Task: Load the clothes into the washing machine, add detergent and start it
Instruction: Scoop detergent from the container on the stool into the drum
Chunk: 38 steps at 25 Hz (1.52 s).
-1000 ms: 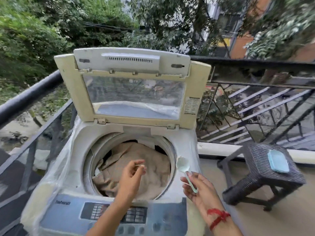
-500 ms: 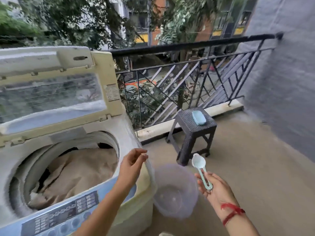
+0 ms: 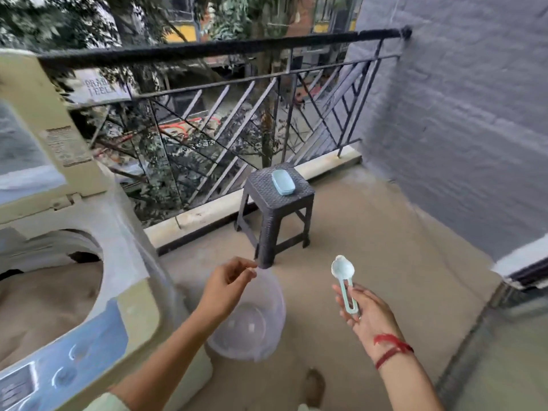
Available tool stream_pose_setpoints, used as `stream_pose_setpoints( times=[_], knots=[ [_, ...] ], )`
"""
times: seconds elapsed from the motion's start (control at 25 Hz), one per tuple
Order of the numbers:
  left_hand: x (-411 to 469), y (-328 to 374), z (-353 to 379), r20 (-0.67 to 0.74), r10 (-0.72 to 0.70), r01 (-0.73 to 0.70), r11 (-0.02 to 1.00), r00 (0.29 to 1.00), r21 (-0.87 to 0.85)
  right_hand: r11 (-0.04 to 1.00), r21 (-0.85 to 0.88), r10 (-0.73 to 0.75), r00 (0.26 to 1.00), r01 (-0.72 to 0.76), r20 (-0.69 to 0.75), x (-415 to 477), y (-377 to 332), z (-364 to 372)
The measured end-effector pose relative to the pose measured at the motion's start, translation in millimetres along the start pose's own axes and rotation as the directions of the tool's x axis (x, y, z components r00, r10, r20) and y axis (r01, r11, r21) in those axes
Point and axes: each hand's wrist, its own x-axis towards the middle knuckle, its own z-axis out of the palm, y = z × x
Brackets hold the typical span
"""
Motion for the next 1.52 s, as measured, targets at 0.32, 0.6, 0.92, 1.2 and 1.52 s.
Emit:
stream_pose_setpoints(
  times=[0.32,0.6,0.92,1.2,1.52],
  knots=[
    [143,42,144,0.04,-0.056,0.052,0.995,0.998,0.079,0.994,-0.103,0.033,0.991,-0.046,-0.128,163,-94,-97],
    [248,42,161,-0.136,-0.165,0.17,0.985,0.977,0.021,0.976,-0.217,0.007,0.999,0.0,0.034,293,-166,-61],
    [448,5,153,-0.254,-0.285,0.278,0.958,0.924,-0.063,0.865,-0.489,0.177,0.981,-0.115,0.083,521,-225,54],
    [553,-36,128,-0.283,-0.481,0.49,0.871,0.83,-0.043,0.661,-0.721,0.336,0.941,-0.207,0.038,688,-207,177],
    [579,-76,108,-0.323,-0.515,0.561,0.826,0.794,0.063,0.346,-0.935,0.174,0.985,-0.077,-0.017,774,-131,270]
  ],
)
